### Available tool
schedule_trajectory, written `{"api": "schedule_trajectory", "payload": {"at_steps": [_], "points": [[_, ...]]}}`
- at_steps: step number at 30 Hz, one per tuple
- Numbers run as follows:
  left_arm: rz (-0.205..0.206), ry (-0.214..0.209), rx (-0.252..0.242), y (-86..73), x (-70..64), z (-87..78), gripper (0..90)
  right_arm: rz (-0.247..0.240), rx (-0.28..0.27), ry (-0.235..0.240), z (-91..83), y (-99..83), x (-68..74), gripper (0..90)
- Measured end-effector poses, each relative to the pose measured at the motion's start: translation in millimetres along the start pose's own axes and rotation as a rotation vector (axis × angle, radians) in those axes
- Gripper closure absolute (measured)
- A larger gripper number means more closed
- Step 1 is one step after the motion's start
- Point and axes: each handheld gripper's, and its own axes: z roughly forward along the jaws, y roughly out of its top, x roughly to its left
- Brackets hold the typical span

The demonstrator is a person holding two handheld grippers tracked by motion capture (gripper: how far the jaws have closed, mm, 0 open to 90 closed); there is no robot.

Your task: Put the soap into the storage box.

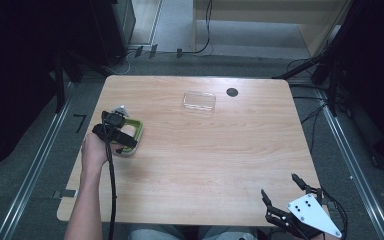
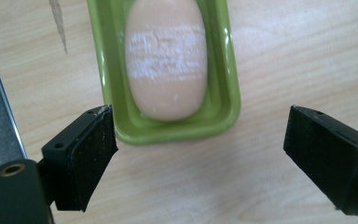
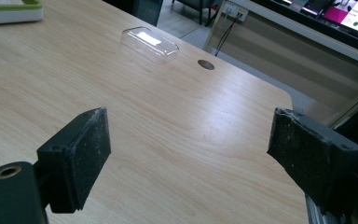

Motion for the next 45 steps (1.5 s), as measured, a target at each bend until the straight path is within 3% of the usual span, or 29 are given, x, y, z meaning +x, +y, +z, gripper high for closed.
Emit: {"api": "schedule_trajectory", "payload": {"at_steps": [8,18,25,28,32,45], "points": [[0.025,0.004,0.017,-14.6,-6.9,-7.3,8.8,-0.002,-0.005,0.0,0.0,0.0,-0.1,13.3],[0.055,-0.015,0.077,-39.4,-9.9,-7.1,7.7,-0.002,-0.006,-0.001,-0.2,0.4,0.6,13.3],[0.068,-0.012,0.082,-54.2,-12.2,-9.5,7.4,-0.004,-0.007,0.001,-0.1,0.8,1.0,13.3],[0.066,-0.017,0.092,-59.9,-15.3,-8.0,7.2,-0.001,-0.008,0.001,-0.2,0.9,1.0,13.3],[0.097,-0.021,0.122,-69.5,-20.5,-4.9,7.0,-0.002,-0.01,0.003,-0.3,0.9,1.2,13.3],[0.099,-0.024,0.161,-92.6,-24.6,2.8,6.8,-0.005,-0.012,0.003,0.0,1.1,1.8,13.3]]}}
